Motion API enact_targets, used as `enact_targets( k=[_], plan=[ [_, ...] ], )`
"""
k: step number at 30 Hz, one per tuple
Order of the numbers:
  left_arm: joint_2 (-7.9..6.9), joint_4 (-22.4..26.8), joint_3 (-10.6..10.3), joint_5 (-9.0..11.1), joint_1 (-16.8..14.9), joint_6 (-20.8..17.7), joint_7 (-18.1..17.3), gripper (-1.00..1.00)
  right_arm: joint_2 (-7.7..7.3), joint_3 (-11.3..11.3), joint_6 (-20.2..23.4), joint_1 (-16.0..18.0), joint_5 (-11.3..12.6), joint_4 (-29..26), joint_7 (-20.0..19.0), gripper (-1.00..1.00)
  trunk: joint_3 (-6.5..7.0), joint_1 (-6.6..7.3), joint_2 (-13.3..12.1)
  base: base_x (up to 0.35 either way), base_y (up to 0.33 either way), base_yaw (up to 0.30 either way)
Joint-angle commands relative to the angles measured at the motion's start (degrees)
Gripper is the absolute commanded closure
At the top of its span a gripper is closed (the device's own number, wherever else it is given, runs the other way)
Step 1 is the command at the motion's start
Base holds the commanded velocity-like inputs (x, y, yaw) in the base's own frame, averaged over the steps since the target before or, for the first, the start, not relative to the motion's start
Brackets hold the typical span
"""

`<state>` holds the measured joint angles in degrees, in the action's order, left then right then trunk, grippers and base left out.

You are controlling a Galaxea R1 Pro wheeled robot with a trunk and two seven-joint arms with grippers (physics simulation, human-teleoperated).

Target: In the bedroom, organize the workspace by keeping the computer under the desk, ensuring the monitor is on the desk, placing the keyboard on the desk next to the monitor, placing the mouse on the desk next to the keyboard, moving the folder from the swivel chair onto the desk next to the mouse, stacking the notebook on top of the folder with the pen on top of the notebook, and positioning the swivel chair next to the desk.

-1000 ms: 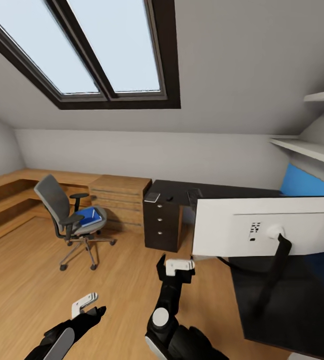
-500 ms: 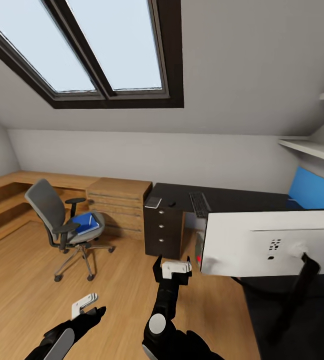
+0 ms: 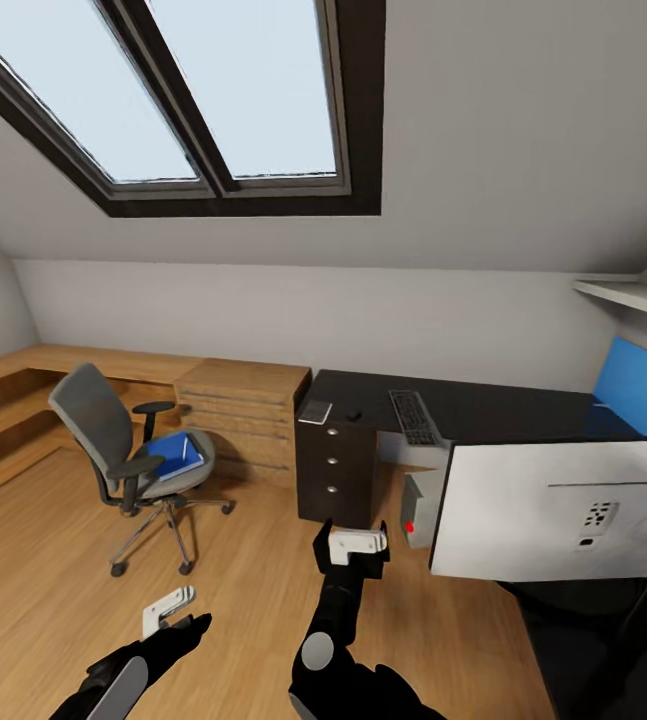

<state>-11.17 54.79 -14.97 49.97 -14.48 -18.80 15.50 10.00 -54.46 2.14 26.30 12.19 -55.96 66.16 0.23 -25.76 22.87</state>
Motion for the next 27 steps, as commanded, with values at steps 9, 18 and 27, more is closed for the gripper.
enact_targets(
  k=[9,18,27],
  plan=[
    [0.00,-0.47,-0.24,0.57,-0.02,-0.01,0.52,-1.00,0.00,-0.15,0.28,0.06,0.29,0.29,0.50,-1.00,-0.03,-0.03,0.05,0.009,0.009,0.000],
    [0.01,-0.61,-0.24,0.49,-0.02,0.04,0.60,-1.00,0.00,0.60,0.91,0.06,0.43,-1.32,0.59,-1.00,-0.03,-0.03,0.05,0.159,0.001,0.000],
    [-0.23,-3.35,-0.37,0.06,-0.02,0.14,0.76,-1.00,0.00,21.94,25.74,4.31,0.78,-18.12,-16.22,-1.00,-0.03,-0.03,0.05,0.020,0.000,0.000]
  ],
)
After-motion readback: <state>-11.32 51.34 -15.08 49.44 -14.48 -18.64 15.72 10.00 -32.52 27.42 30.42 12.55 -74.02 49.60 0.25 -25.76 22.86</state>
